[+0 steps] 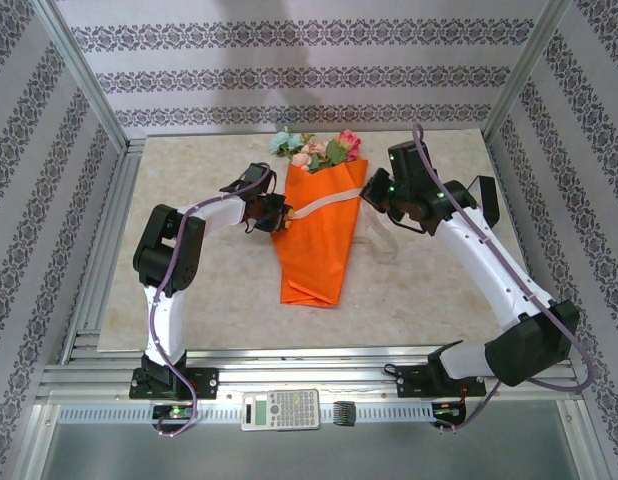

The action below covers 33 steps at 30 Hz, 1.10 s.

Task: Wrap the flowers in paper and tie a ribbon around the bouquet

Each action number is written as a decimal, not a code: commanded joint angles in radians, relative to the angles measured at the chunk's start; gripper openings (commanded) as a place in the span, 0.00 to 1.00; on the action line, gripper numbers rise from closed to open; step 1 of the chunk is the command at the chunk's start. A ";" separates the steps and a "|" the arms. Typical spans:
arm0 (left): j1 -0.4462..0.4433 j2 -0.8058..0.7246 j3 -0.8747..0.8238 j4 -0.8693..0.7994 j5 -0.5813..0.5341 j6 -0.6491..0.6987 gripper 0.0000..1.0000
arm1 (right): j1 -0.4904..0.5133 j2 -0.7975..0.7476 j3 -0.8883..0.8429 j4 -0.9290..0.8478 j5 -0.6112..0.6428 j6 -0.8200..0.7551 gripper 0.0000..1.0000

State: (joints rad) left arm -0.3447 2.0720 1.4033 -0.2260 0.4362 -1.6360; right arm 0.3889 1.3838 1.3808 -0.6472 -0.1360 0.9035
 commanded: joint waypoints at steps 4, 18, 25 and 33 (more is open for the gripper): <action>0.008 -0.009 -0.006 0.046 0.004 -0.016 0.00 | -0.038 0.206 0.143 0.287 -0.451 -0.175 0.00; -0.030 -0.173 -0.177 0.235 0.073 0.077 0.00 | 0.018 0.663 0.550 0.041 -0.739 -0.260 0.00; -0.044 -0.236 -0.239 0.241 0.097 0.151 0.00 | -0.011 0.658 0.449 -0.105 -0.780 -0.305 0.00; -0.049 -0.255 -0.254 0.227 0.121 0.230 0.00 | -0.015 0.673 0.478 -0.372 -0.737 -0.435 0.00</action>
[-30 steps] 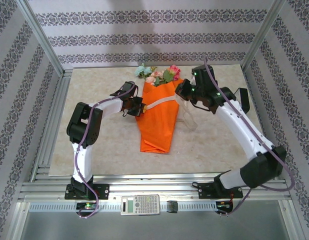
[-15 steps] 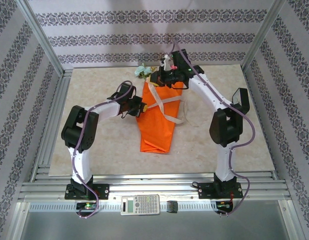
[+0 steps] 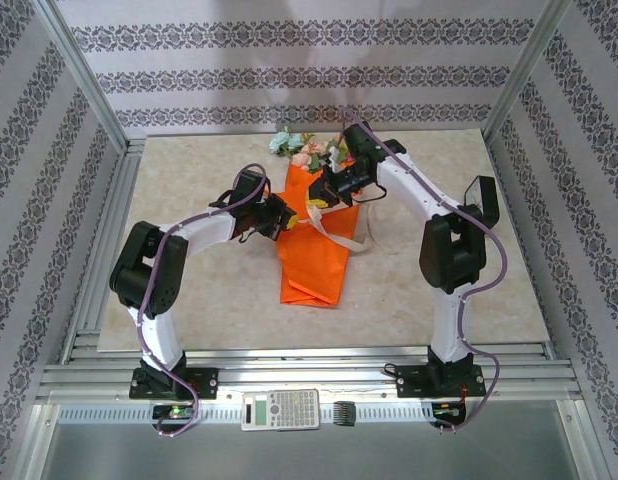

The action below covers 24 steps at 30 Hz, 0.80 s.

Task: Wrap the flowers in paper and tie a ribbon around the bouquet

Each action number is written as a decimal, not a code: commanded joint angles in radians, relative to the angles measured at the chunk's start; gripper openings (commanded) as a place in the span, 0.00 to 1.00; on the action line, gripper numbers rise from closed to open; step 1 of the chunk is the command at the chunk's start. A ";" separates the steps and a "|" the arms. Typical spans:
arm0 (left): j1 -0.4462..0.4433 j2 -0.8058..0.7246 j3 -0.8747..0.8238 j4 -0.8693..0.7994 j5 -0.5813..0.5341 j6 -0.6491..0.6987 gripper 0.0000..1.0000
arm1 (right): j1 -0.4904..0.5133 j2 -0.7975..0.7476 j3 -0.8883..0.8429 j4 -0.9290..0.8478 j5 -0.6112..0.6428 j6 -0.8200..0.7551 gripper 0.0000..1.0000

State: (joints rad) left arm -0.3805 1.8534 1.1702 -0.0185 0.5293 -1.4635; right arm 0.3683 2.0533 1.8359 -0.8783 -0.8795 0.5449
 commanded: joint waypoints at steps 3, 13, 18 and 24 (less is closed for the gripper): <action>-0.018 -0.043 -0.034 0.023 0.038 0.073 0.00 | -0.002 0.063 0.106 -0.209 0.046 -0.120 0.00; -0.028 -0.047 -0.047 0.039 0.052 0.127 0.00 | -0.002 0.406 0.618 -0.409 0.139 -0.202 0.00; -0.030 -0.045 -0.047 0.053 0.055 0.132 0.00 | 0.012 0.445 0.630 -0.327 0.232 -0.178 0.00; -0.029 -0.052 -0.040 0.072 0.051 0.134 0.00 | 0.044 0.527 0.701 -0.381 0.278 -0.206 0.00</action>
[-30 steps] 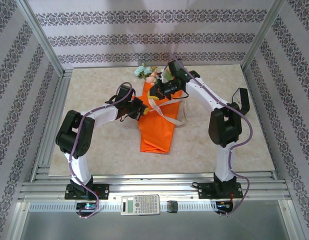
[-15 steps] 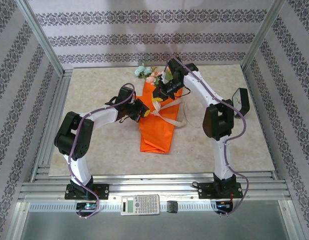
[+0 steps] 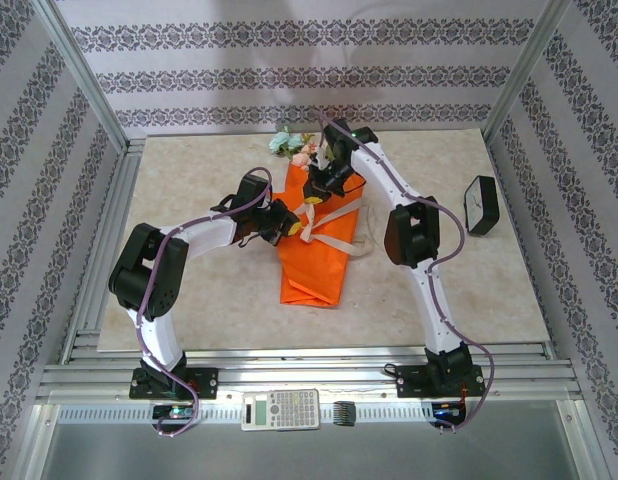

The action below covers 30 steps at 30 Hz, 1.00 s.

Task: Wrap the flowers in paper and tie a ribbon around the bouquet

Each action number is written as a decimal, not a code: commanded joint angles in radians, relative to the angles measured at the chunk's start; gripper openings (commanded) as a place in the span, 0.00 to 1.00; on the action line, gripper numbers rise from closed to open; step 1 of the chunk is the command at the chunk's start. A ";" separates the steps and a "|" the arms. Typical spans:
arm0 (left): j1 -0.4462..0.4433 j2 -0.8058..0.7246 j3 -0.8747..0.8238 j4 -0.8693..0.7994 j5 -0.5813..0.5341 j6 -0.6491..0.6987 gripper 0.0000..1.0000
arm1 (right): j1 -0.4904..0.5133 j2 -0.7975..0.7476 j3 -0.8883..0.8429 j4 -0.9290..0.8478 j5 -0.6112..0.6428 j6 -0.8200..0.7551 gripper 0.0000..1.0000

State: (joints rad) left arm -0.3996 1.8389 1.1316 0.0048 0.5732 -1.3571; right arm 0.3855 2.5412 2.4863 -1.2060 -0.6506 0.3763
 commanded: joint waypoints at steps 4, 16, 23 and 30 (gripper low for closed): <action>-0.010 -0.049 0.004 0.071 -0.005 0.032 0.00 | 0.048 0.026 0.003 -0.103 0.078 -0.115 0.00; -0.007 -0.029 0.028 0.037 -0.011 0.046 0.00 | 0.055 -0.108 -0.122 -0.083 0.139 -0.125 0.26; -0.004 -0.008 0.051 0.023 -0.012 0.046 0.00 | 0.044 -0.150 -0.077 -0.094 0.192 -0.092 0.37; -0.001 0.009 0.077 0.015 -0.010 0.053 0.00 | 0.019 -0.103 0.031 -0.077 0.247 -0.023 0.34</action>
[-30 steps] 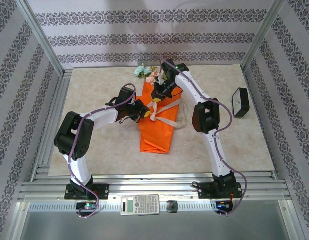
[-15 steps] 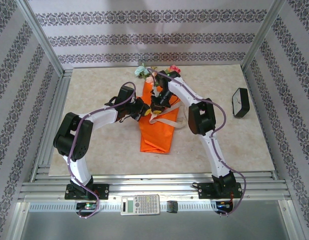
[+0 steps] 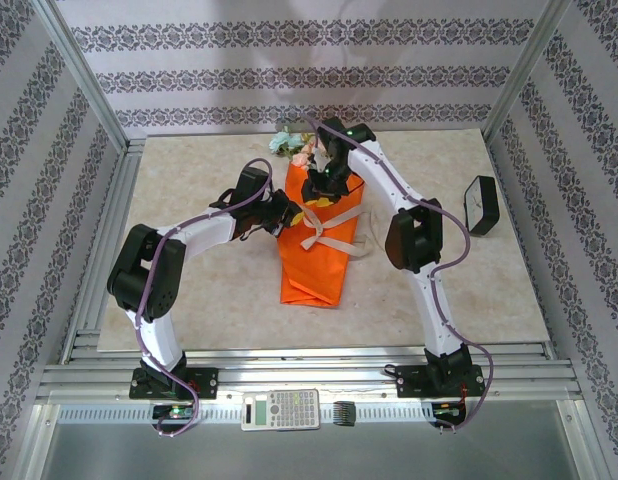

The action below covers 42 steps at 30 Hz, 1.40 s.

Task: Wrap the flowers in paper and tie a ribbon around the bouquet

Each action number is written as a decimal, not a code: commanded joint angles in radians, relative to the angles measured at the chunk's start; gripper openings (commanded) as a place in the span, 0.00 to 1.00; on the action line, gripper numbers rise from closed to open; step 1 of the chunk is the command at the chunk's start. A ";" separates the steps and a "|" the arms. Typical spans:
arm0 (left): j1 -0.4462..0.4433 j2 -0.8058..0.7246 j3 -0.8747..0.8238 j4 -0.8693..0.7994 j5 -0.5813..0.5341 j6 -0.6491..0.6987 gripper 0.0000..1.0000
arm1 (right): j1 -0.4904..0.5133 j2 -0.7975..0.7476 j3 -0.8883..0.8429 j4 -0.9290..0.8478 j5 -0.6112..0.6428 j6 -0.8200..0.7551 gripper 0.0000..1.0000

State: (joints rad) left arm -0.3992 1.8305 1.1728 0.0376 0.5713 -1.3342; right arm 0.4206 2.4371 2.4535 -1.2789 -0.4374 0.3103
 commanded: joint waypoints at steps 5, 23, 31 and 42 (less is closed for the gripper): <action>0.006 0.029 0.049 -0.029 -0.006 0.039 0.00 | -0.007 0.130 0.199 0.011 0.041 0.084 0.10; 0.053 0.064 0.066 -0.044 0.025 0.085 0.00 | 0.047 0.196 0.060 0.070 -0.169 0.006 0.07; 0.077 0.121 0.116 -0.072 0.061 0.127 0.00 | 0.043 0.097 -0.100 0.073 -0.226 -0.061 0.00; 0.089 0.201 0.173 -0.103 0.064 0.155 0.00 | 0.005 0.023 -0.058 0.078 -0.045 0.024 0.29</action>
State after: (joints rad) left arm -0.3134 1.9965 1.3212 -0.0246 0.6285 -1.2110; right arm 0.4339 2.5580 2.3631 -1.1896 -0.5465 0.3145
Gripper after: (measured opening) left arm 0.045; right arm 0.266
